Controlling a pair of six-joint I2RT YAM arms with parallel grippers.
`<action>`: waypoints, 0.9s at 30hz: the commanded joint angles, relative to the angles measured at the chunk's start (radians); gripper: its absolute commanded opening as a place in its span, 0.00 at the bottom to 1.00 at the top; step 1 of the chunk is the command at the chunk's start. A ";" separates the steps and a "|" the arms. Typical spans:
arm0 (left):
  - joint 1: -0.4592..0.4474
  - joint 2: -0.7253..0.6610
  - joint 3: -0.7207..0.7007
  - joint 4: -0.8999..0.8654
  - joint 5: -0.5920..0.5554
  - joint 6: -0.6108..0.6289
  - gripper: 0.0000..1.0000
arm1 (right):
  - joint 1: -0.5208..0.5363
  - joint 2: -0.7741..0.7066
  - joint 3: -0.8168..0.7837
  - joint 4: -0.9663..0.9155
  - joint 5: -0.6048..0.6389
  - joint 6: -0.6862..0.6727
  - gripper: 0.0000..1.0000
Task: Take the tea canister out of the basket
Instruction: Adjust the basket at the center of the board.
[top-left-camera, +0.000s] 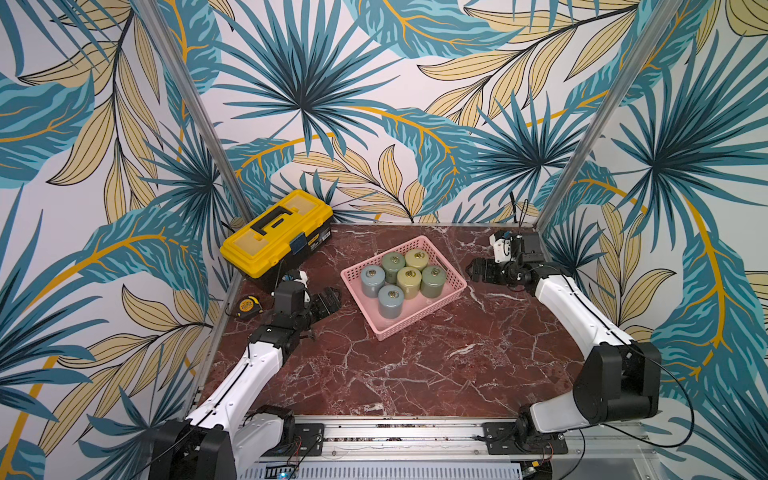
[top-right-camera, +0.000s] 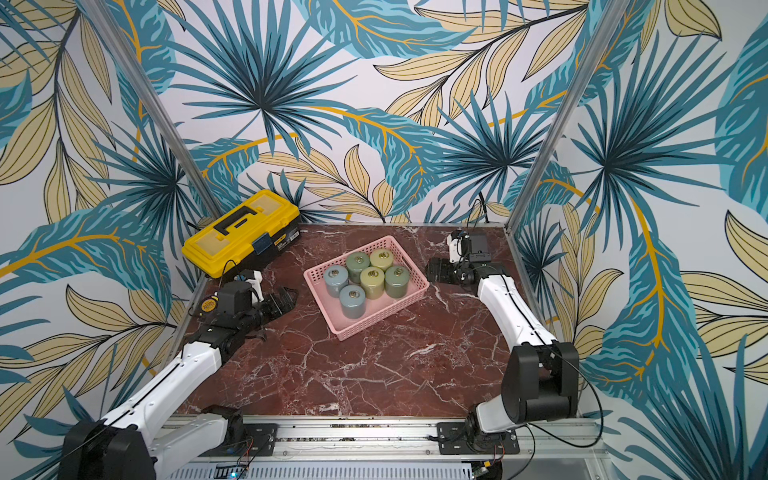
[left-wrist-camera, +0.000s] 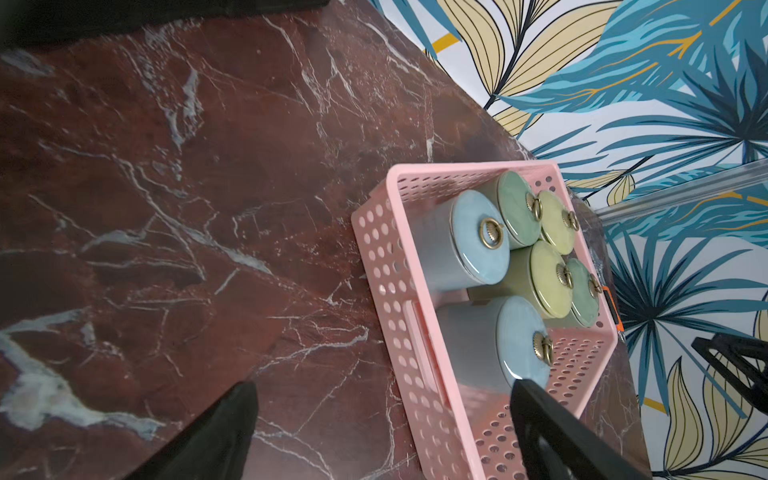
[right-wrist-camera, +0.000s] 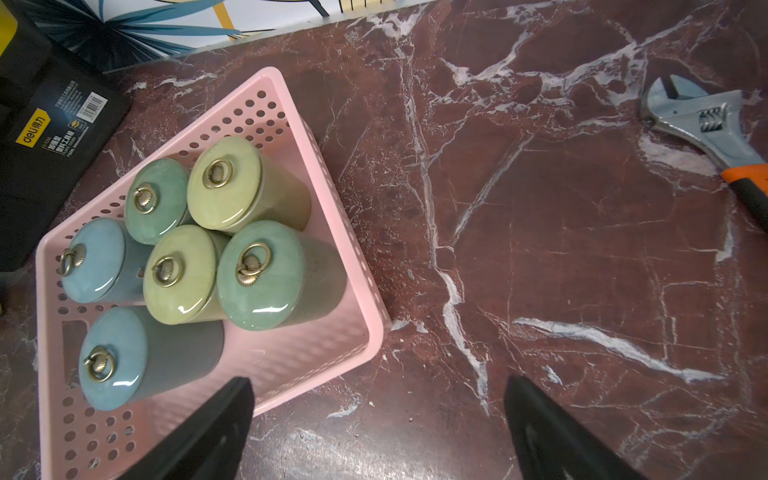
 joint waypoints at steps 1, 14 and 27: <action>-0.042 -0.006 0.047 -0.049 -0.044 -0.025 1.00 | 0.005 0.042 0.041 -0.059 -0.011 -0.031 0.96; -0.194 0.096 0.086 -0.033 -0.131 -0.082 1.00 | 0.034 0.262 0.221 -0.144 -0.020 -0.074 0.78; -0.263 0.171 0.117 -0.017 -0.174 -0.105 0.98 | 0.076 0.413 0.326 -0.175 -0.003 -0.094 0.64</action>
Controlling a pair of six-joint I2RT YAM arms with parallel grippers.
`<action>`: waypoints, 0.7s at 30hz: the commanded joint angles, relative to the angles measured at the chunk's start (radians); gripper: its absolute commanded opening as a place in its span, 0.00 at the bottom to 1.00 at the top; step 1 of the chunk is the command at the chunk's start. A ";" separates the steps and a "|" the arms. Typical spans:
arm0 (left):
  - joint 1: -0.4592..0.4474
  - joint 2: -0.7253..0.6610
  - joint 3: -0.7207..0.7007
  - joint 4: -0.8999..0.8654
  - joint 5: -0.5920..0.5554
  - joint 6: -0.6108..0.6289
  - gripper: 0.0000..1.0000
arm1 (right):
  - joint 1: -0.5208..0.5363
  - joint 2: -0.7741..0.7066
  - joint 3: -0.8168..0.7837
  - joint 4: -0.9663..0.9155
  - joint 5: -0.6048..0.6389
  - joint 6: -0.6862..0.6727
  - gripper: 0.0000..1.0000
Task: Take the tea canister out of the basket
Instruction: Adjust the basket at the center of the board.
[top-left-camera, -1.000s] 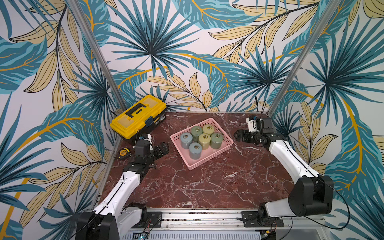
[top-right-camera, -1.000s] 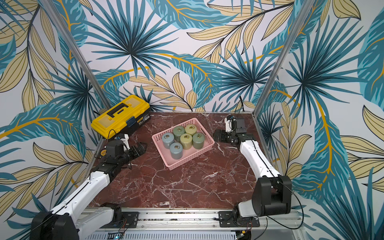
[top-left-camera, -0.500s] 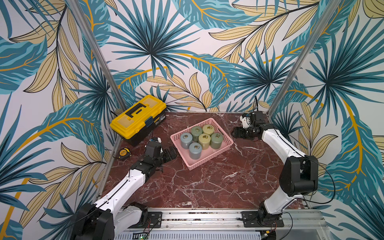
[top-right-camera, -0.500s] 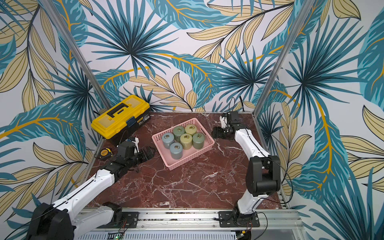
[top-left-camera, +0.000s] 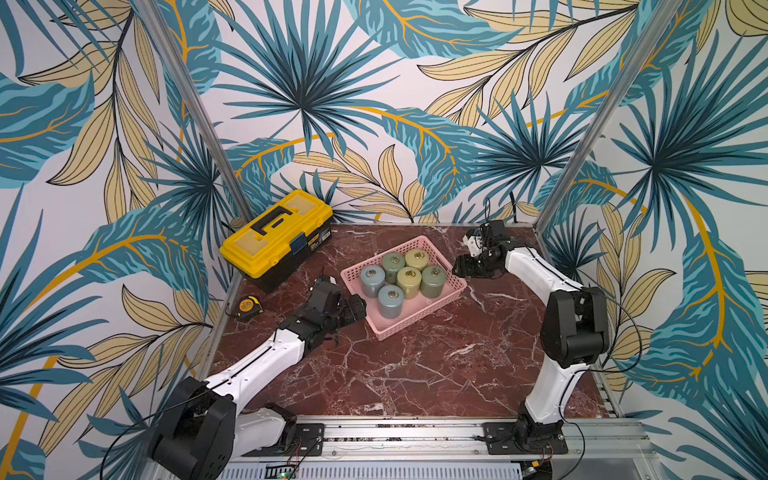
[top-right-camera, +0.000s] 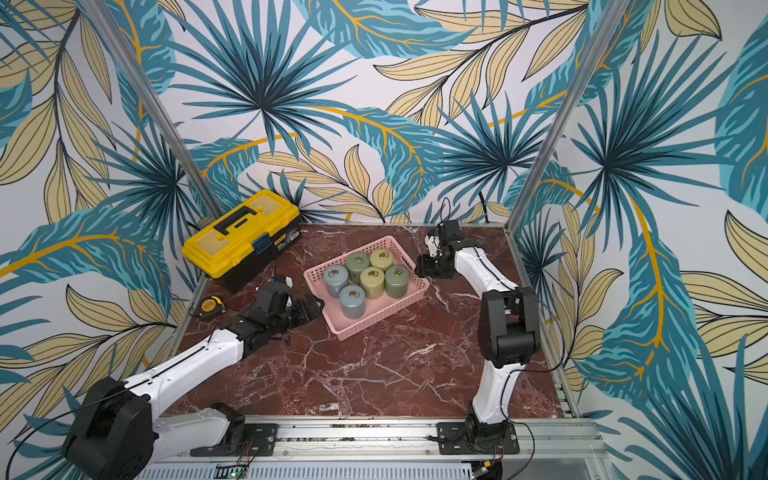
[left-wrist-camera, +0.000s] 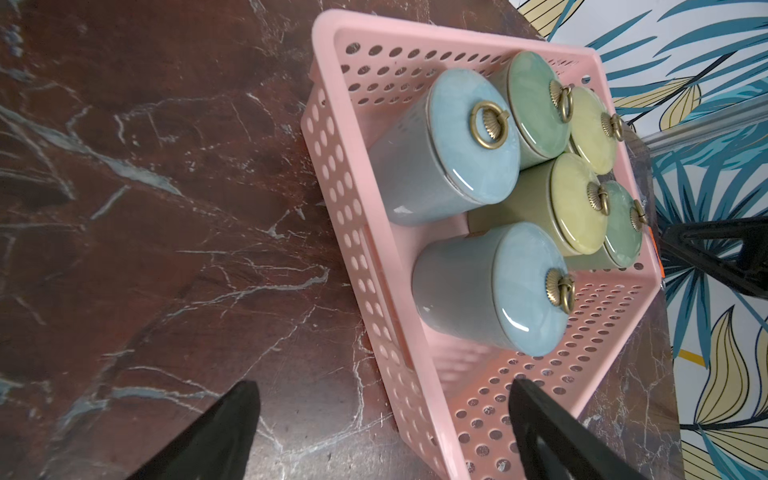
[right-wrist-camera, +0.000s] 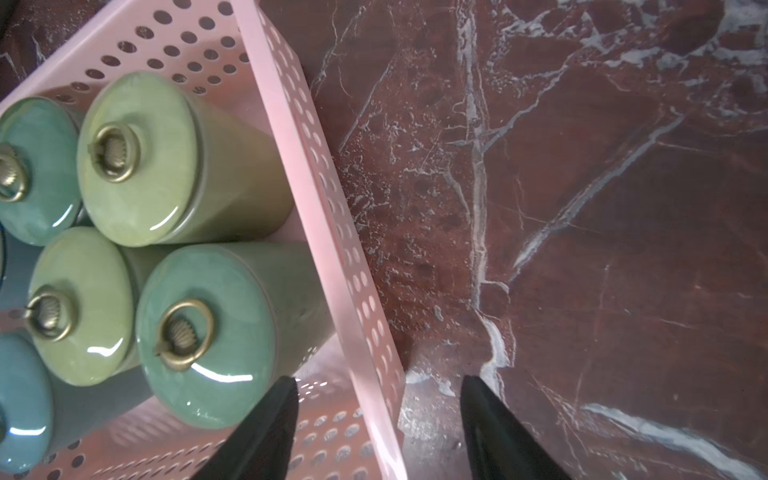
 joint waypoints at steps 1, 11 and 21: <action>-0.011 0.007 0.044 0.023 -0.020 -0.008 0.97 | 0.010 0.035 0.030 -0.033 0.007 -0.016 0.63; -0.028 0.024 0.048 0.027 -0.017 -0.015 0.93 | 0.028 0.101 0.083 -0.050 0.018 -0.023 0.42; -0.028 0.060 0.065 0.042 0.010 -0.015 0.84 | 0.034 0.094 0.069 -0.052 0.030 -0.017 0.24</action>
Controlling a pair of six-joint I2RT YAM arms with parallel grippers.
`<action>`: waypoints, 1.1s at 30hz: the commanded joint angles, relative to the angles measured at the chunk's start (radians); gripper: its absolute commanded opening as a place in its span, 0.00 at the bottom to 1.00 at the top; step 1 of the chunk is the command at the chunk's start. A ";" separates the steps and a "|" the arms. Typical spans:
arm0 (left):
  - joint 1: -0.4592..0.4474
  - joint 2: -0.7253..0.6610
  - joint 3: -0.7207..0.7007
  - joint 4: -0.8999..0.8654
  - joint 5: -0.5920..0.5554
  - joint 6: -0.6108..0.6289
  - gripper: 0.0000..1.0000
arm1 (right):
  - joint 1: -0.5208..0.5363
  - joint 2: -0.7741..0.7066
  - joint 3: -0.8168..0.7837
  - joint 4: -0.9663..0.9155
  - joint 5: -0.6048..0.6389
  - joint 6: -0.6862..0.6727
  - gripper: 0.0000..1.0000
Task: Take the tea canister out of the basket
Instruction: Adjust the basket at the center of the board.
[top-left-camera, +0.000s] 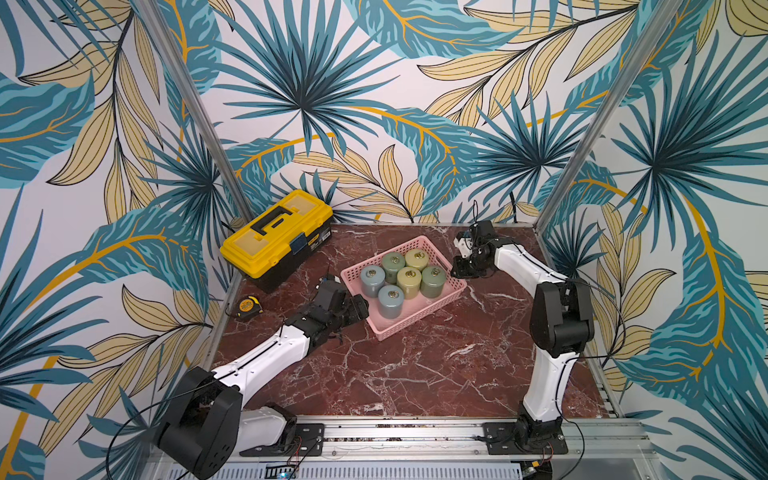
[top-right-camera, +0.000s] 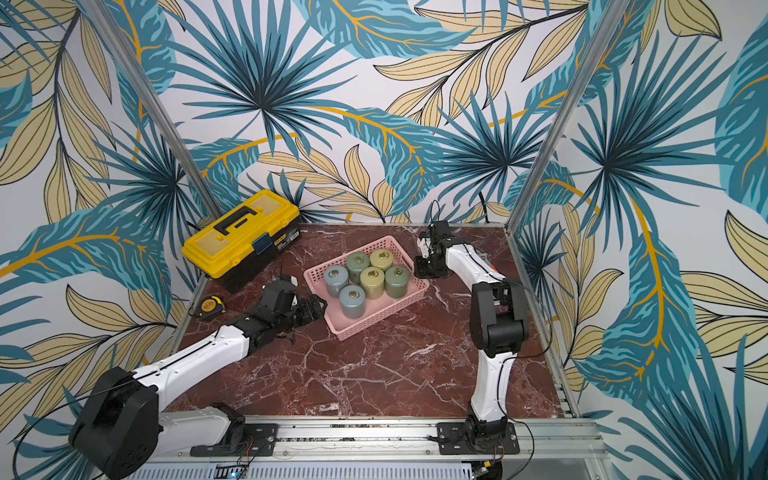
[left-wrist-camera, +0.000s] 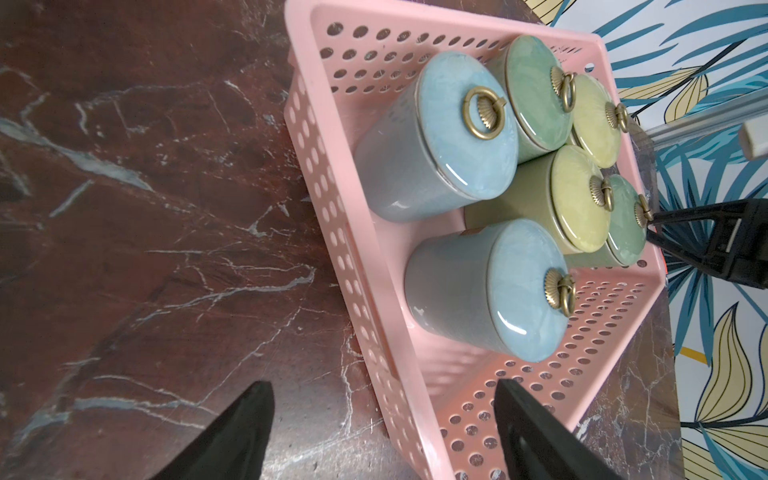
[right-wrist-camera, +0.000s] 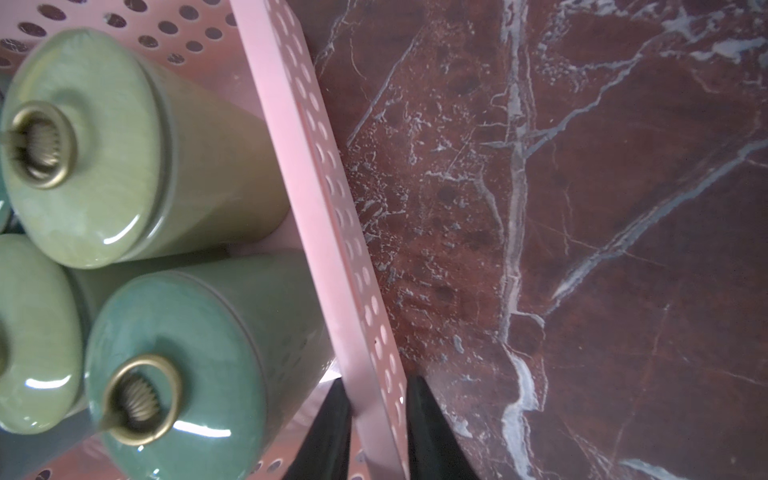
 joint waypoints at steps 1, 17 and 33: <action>-0.003 0.013 0.046 0.024 0.015 0.003 0.83 | 0.003 -0.006 -0.006 -0.025 0.019 0.014 0.24; -0.003 0.080 0.108 0.002 0.018 0.033 0.68 | 0.014 -0.210 -0.262 0.082 0.071 0.176 0.15; 0.027 0.105 0.102 -0.018 -0.043 0.083 0.47 | 0.079 -0.391 -0.440 0.150 0.105 0.382 0.15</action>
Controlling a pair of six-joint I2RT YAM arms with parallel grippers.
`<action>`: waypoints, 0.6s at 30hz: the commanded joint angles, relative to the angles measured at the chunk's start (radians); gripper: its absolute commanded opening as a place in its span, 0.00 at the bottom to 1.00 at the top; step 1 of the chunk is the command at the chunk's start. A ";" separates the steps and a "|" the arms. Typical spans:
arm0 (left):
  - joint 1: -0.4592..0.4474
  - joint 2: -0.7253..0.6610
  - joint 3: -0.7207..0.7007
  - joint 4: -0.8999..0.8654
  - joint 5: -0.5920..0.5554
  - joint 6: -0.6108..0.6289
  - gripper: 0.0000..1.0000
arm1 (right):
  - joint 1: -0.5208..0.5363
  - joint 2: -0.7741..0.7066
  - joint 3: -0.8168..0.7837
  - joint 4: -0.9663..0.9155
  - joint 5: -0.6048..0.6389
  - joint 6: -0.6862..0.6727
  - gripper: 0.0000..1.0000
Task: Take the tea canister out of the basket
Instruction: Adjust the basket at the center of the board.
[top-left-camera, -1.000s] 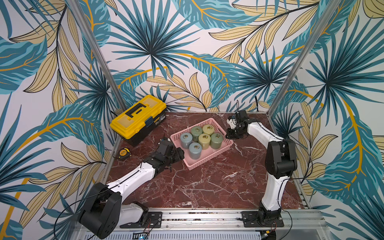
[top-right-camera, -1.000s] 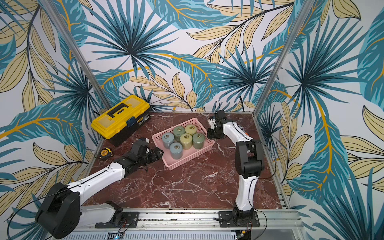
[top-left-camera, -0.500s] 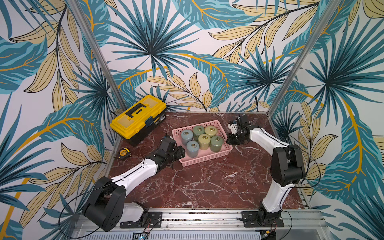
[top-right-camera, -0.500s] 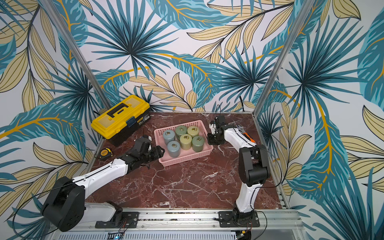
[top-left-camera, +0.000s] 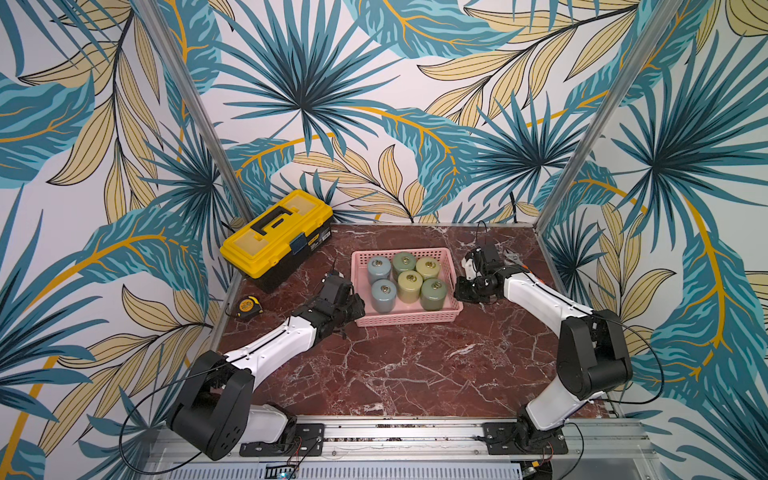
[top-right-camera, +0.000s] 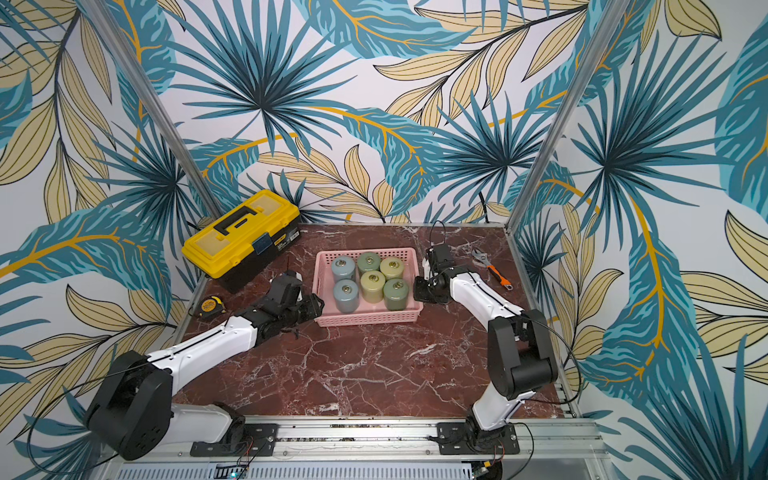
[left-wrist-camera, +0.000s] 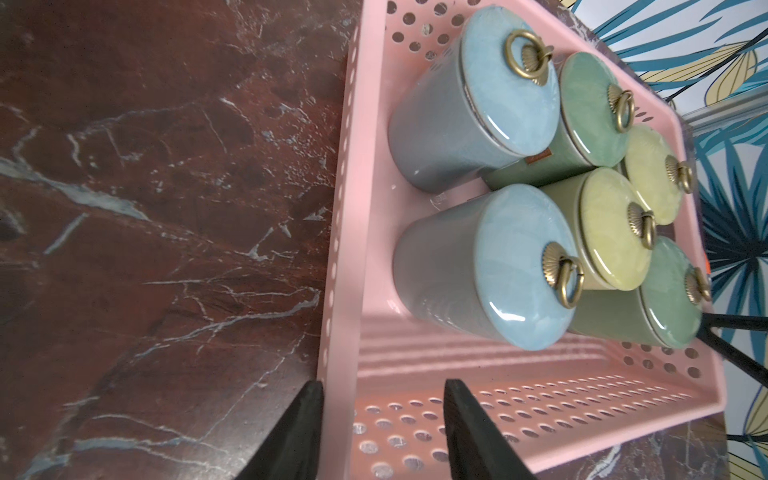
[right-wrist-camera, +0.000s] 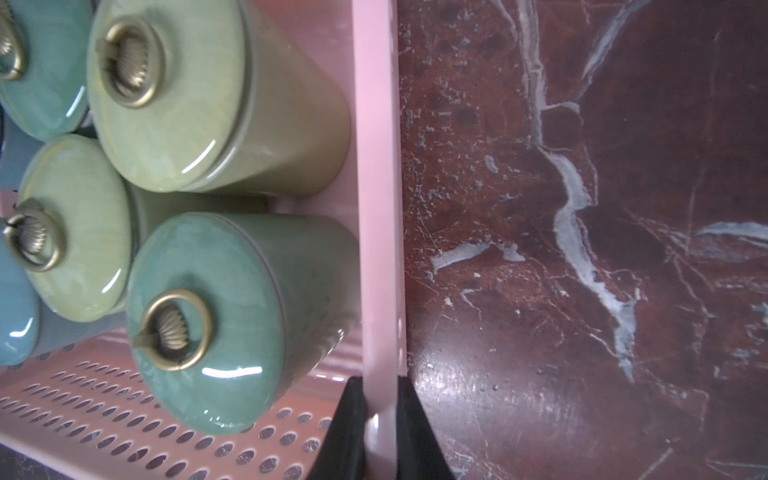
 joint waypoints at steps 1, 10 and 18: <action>0.017 0.011 0.034 0.001 -0.013 0.027 0.46 | 0.004 -0.052 -0.021 0.024 0.056 0.079 0.15; 0.048 0.017 0.001 0.038 0.014 0.037 0.28 | 0.038 -0.067 -0.045 0.033 0.083 0.116 0.15; 0.057 0.015 -0.015 0.050 0.029 0.042 0.15 | 0.046 -0.072 -0.063 0.041 0.096 0.140 0.15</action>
